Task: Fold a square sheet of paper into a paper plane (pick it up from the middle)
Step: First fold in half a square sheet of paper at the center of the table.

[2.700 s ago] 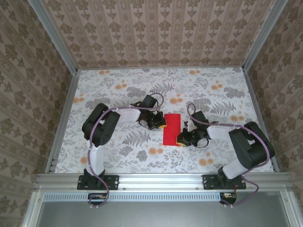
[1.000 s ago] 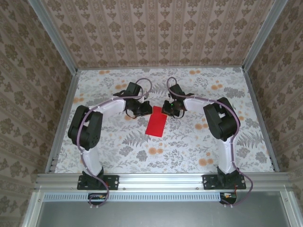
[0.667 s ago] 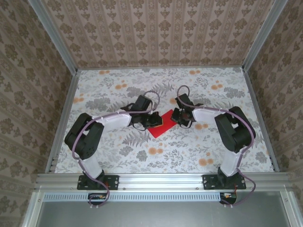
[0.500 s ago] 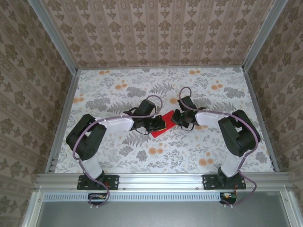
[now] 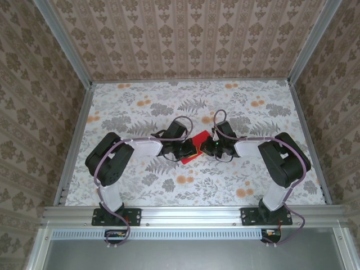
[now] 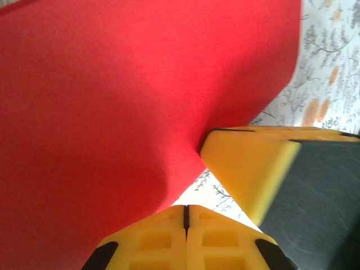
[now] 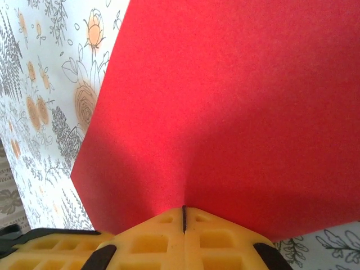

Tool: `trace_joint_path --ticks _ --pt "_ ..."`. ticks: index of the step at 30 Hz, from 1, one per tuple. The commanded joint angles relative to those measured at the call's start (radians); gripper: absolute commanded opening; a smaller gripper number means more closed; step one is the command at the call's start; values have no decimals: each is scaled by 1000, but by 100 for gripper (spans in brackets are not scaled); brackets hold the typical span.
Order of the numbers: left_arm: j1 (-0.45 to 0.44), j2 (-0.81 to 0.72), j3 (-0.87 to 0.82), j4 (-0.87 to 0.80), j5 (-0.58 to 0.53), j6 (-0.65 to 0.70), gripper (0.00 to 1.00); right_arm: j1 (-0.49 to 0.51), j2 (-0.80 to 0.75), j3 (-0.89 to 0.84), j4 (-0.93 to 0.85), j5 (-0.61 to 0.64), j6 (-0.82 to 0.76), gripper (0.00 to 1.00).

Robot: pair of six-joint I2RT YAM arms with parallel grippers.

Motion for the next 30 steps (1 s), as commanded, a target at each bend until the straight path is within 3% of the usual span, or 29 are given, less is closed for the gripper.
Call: trace_joint_path --ticks 1,18,30 --pt "-6 26 29 -36 -12 -36 0 3 3 -11 32 -41 -19 5" --pt "-3 76 56 -165 -34 -59 0 -20 45 -48 36 -43 -83 5" --pt "12 77 17 -233 -42 -87 0 -214 68 -10 -46 40 -145 5"
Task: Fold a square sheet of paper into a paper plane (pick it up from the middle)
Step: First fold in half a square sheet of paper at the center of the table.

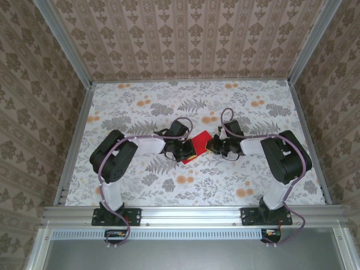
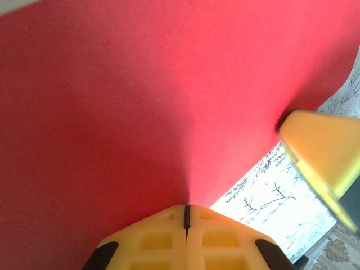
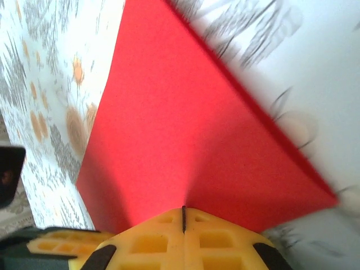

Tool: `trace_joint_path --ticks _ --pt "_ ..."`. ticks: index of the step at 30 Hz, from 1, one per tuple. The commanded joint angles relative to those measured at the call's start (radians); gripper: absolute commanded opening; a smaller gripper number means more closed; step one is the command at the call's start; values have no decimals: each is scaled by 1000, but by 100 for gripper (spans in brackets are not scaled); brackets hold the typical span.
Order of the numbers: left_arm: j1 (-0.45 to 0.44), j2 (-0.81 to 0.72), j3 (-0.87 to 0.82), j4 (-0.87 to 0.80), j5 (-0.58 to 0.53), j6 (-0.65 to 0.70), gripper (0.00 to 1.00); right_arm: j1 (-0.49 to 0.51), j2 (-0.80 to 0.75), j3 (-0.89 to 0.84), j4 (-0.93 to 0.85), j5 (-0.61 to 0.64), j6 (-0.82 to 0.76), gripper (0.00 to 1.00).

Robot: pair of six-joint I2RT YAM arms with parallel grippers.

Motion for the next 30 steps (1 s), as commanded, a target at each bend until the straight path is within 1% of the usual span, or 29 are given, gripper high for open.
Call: trace_joint_path --ticks 1,6,11,14,15,18,21,23,26,30 --pt "10 25 -42 -119 -27 -28 0 -84 43 29 -95 133 -53 5" --pt "14 29 -34 -128 -23 -13 0 -159 62 91 -141 168 -85 5" --pt "20 30 -27 -139 -19 6 0 -173 23 107 -129 155 -93 5" --pt "34 28 -5 -176 -15 63 0 -170 -21 88 -97 98 -92 5" --pt "41 25 7 -195 -16 102 0 -165 -35 77 -80 73 -83 6" --pt "66 16 55 -272 -12 247 0 -126 -73 44 -46 24 -68 6" --pt "80 0 101 -337 -2 407 0 -56 -91 28 -19 -13 -42 6" --pt "81 -3 134 -379 0 480 0 1 -84 33 -20 -9 -22 6" --pt "85 -8 146 -375 9 518 0 62 -44 39 3 5 4 6" --pt "87 -25 124 -320 12 477 0 78 14 41 13 12 35 6"
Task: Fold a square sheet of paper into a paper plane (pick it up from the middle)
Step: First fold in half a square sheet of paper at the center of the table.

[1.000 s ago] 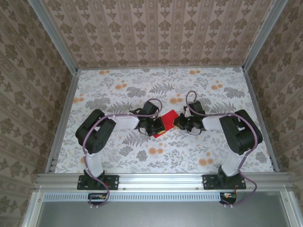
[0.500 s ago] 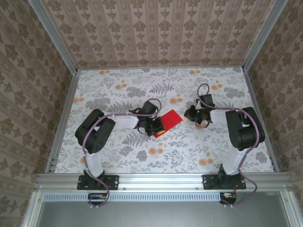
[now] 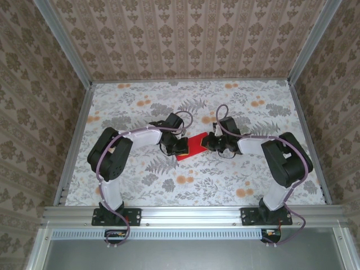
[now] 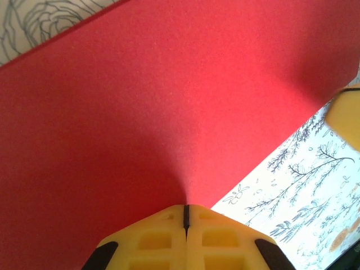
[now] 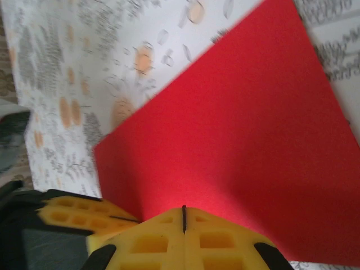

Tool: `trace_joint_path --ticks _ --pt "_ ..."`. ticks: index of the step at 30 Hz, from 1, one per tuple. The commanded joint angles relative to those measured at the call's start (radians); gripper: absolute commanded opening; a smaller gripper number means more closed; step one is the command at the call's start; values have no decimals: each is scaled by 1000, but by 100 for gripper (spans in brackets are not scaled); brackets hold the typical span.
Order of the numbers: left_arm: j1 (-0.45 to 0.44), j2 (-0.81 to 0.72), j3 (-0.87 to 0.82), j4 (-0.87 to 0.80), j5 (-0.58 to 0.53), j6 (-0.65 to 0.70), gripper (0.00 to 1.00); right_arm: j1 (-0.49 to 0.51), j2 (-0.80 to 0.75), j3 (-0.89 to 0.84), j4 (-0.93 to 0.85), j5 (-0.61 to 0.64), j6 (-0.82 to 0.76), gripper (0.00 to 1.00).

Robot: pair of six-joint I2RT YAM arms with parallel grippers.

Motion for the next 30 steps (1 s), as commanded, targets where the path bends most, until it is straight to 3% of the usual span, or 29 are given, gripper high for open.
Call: trace_joint_path --ticks 1,9,13,19,30 --pt "0 -37 -14 18 4 16 0 -7 43 -7 15 2 41 5" --pt "-83 -73 -116 384 -63 -332 0 -6 53 -32 -3 58 64 5" --pt "-111 -22 -123 461 -127 -475 0 -6 59 -37 -7 73 73 5" --pt "-127 -17 -142 452 -201 -560 0 -7 66 -45 -10 87 77 5" --pt "-139 6 -183 486 -211 -641 0 -10 89 -47 -17 89 80 5"
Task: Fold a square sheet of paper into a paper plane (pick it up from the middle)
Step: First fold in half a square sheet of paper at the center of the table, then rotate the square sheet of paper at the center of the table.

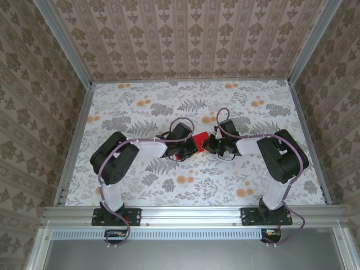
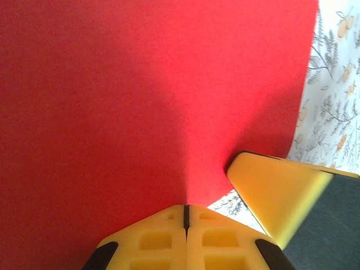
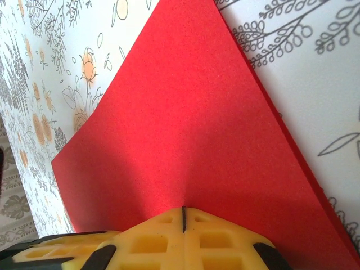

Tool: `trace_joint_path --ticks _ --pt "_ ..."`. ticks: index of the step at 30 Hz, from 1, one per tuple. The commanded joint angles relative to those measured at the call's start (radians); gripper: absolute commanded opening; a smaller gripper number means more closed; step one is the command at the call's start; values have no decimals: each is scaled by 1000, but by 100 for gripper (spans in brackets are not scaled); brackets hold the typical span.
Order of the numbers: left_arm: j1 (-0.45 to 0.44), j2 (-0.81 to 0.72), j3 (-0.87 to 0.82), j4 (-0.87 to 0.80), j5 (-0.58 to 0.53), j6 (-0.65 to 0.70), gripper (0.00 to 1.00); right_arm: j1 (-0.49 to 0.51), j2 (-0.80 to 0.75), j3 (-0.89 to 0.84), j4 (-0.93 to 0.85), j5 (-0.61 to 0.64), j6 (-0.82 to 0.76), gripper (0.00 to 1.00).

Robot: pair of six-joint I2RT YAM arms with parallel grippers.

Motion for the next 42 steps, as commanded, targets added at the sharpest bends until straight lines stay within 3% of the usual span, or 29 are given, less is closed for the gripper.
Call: trace_joint_path --ticks 1,22,32,36,40,42 --pt "-7 19 -27 26 -27 -63 0 -7 47 -27 -53 60 3 5" --pt "32 -128 -362 96 -148 -222 0 -51 86 -40 -146 130 -40 4" --pt "57 -270 -485 9 -192 -240 0 -72 76 -33 -167 135 -60 4" --pt "89 -327 -471 -56 -190 -168 0 -75 56 -3 -190 126 -90 5" --pt "158 -401 -379 -182 -159 13 0 -70 6 63 -247 100 -152 6" --pt "192 -432 -320 -262 -150 108 9 -53 -24 98 -284 102 -184 7"
